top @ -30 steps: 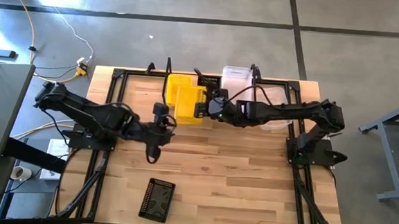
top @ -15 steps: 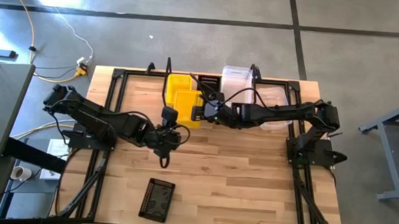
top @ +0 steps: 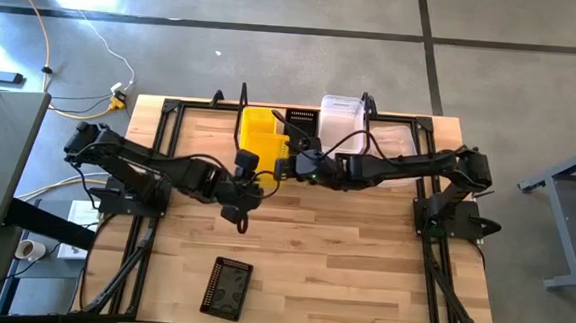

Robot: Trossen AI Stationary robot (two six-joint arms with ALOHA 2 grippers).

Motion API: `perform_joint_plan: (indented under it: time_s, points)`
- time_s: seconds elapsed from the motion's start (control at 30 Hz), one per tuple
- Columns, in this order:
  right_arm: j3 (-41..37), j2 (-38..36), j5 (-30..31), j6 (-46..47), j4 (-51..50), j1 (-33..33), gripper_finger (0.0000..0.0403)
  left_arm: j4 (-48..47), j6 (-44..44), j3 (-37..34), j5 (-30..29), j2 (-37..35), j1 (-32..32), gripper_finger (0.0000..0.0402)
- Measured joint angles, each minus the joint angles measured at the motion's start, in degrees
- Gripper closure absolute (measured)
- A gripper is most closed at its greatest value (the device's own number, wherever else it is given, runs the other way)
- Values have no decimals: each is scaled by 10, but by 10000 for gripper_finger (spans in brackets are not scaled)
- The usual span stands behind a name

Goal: Stack baskets on shelf by color
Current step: Stack the yellow bin on top of the yellow bin on the shelf

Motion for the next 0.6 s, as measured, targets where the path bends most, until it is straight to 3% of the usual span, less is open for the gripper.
perform_joint_plan:
  time_s: [0.33, 0.6]
  points:
    - [0, -2, -11, -25, 19, 0, 403, -1, -2, 0, 4, 2, 5, 391]
    - [0, -3, -21, -66, 19, 3, 374, -2, -1, 0, 19, -5, 5, 399]
